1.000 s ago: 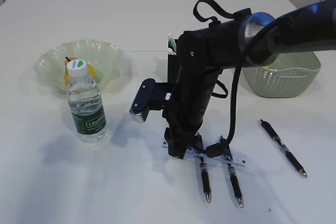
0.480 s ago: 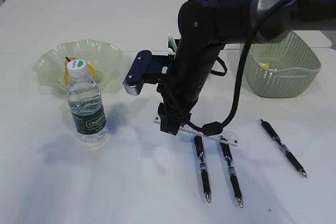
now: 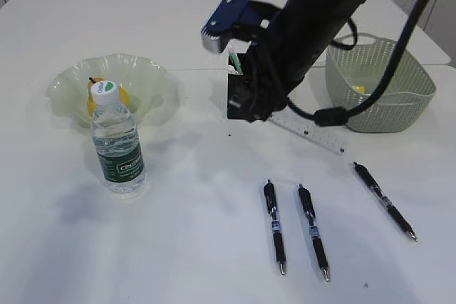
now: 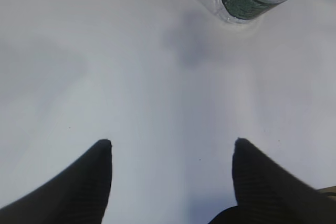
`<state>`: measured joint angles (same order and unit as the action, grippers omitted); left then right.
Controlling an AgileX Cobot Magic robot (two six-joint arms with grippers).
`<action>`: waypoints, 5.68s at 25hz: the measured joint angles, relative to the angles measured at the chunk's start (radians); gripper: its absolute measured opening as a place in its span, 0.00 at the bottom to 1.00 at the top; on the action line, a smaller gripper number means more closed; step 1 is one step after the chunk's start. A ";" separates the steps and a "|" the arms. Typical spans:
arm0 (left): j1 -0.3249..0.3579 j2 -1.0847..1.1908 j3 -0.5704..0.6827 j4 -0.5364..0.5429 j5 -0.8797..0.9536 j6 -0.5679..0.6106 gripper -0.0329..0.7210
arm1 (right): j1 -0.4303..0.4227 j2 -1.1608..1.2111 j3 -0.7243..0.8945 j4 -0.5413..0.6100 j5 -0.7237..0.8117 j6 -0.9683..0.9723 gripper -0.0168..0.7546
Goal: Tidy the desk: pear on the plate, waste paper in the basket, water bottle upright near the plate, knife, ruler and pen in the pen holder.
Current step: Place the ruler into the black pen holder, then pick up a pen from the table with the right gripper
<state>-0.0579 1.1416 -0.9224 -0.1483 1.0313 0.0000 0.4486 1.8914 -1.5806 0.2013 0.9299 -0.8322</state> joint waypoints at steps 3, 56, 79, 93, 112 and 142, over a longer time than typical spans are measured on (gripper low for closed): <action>0.000 0.000 0.000 -0.001 0.000 0.000 0.71 | -0.033 -0.057 0.000 0.044 -0.030 0.000 0.39; 0.000 0.000 0.000 -0.001 0.028 0.000 0.66 | -0.120 0.336 -0.287 0.647 -0.913 -0.001 0.39; 0.000 0.000 0.000 -0.001 0.028 0.000 0.66 | -0.125 0.469 -0.326 0.709 -0.964 -0.005 0.39; 0.000 0.000 0.000 -0.001 0.028 0.000 0.66 | -0.125 0.468 -0.326 0.729 -0.938 -0.005 0.58; 0.000 0.000 0.000 0.000 0.032 0.000 0.66 | -0.137 0.179 -0.326 0.431 -0.408 0.201 0.58; 0.000 0.000 0.000 0.000 0.057 0.000 0.66 | -0.151 -0.117 0.143 -0.267 0.235 0.729 0.58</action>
<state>-0.0579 1.1416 -0.9224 -0.1479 1.0887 0.0000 0.2981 1.7743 -1.4374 -0.0652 1.1648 -0.1034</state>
